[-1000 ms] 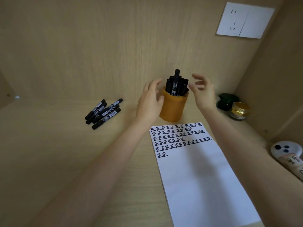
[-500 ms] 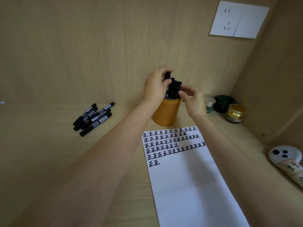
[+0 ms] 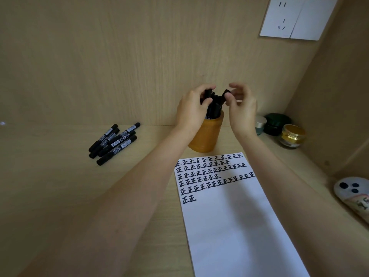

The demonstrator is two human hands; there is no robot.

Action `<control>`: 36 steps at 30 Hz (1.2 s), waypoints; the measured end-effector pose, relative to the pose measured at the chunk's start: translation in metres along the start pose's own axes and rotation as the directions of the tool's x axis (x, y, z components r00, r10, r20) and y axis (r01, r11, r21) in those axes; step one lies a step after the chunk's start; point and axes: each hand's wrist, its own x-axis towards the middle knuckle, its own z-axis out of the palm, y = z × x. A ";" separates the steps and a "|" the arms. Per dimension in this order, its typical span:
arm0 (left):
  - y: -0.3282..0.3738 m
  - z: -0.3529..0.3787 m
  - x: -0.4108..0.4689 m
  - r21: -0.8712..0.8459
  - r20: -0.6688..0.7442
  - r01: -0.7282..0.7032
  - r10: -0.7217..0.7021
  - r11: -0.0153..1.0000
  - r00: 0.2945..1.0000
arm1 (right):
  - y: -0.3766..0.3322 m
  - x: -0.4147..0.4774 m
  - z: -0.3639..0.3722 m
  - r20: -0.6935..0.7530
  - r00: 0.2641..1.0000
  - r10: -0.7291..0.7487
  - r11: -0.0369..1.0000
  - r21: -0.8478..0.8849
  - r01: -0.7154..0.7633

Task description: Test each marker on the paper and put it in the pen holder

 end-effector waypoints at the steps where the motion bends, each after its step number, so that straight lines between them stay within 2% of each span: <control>1: -0.003 0.003 -0.002 0.051 0.016 -0.008 0.007 0.999 1.000 | -0.001 0.001 0.000 0.012 1.000 -0.007 1.000 0.004 0.007; 4: -0.013 0.010 -0.011 0.122 0.002 -0.043 0.043 0.992 0.999 | 0.004 -0.002 0.000 0.116 0.993 -0.022 0.997 -0.073 0.031; 7: -0.016 0.010 -0.013 0.115 -0.026 -0.033 0.036 0.993 0.999 | 0.014 -0.009 -0.002 0.197 0.980 -0.022 0.993 -0.106 0.044; 11: -0.017 0.008 -0.016 0.051 -0.014 -0.032 0.032 0.998 0.999 | 0.016 -0.014 -0.003 0.309 0.946 -0.101 0.985 -0.100 0.138; 14: -0.018 0.008 -0.021 0.051 -0.049 -0.035 0.038 0.998 0.998 | 0.016 -0.015 -0.001 0.405 0.911 -0.083 0.949 -0.246 0.196; 17: -0.019 0.008 -0.026 0.056 -0.040 0.002 0.000 0.998 0.999 | 0.015 -0.017 -0.003 0.382 0.918 -0.110 0.855 -0.434 0.284; 19: -0.022 0.005 -0.030 0.041 -0.042 0.031 -0.030 0.999 0.999 | 0.013 -0.022 -0.005 0.387 0.912 -0.134 0.847 -0.432 0.308; 24: -0.028 -0.015 -0.049 0.034 -0.040 0.074 -0.073 0.997 0.997 | 0.002 -0.046 -0.006 0.291 0.946 -0.139 0.946 -0.244 0.214; 29: -0.041 -0.047 -0.076 0.116 -0.062 0.172 -0.166 0.978 0.984 | -0.005 -0.083 0.001 0.316 0.946 -0.077 0.990 -0.092 0.111; 33: -0.069 -0.086 -0.099 0.275 -0.078 0.256 -0.243 0.927 0.967 | -0.013 -0.104 -0.001 0.463 0.866 0.192 0.970 0.046 -0.239; 36: -0.093 -0.112 -0.111 0.462 -0.127 0.250 -0.215 0.851 0.968 | -0.013 -0.112 -0.002 0.556 0.783 0.279 0.916 0.090 -0.390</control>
